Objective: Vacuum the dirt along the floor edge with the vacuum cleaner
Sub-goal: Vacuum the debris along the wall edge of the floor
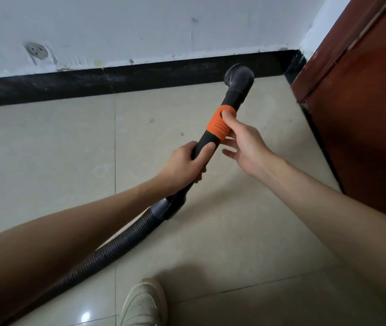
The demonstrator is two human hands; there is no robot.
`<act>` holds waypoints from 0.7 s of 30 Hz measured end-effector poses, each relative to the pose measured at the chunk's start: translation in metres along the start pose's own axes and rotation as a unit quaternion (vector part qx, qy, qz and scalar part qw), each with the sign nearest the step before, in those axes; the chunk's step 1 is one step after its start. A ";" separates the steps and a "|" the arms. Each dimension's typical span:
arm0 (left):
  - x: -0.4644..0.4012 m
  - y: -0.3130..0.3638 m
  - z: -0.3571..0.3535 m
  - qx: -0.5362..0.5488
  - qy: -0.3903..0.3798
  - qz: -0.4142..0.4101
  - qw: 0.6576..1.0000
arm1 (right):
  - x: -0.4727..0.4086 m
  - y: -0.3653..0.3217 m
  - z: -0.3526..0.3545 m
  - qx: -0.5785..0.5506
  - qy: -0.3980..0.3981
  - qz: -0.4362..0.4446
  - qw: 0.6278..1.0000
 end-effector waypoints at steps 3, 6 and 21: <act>-0.008 0.015 0.001 0.043 -0.023 0.018 0.999 | -0.005 -0.033 -0.009 0.020 0.029 0.059 0.998; -0.004 0.013 0.009 -0.023 -0.049 0.045 0.998 | -0.010 -0.056 -0.017 0.037 0.040 0.067 0.996; 0.042 0.154 0.194 0.173 0.078 0.116 0.975 | 0.122 -0.178 -0.112 0.091 -0.187 -0.005 0.978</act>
Point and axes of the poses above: each hand's wrist, its own x-axis away from the middle knuckle, its own z-axis out of the back of the hand, y = z × x, the point moved 9 cm from there along -x, towards the middle knuckle, and after that the axes turned 9 degrees about -x, right-handed, at the moved point
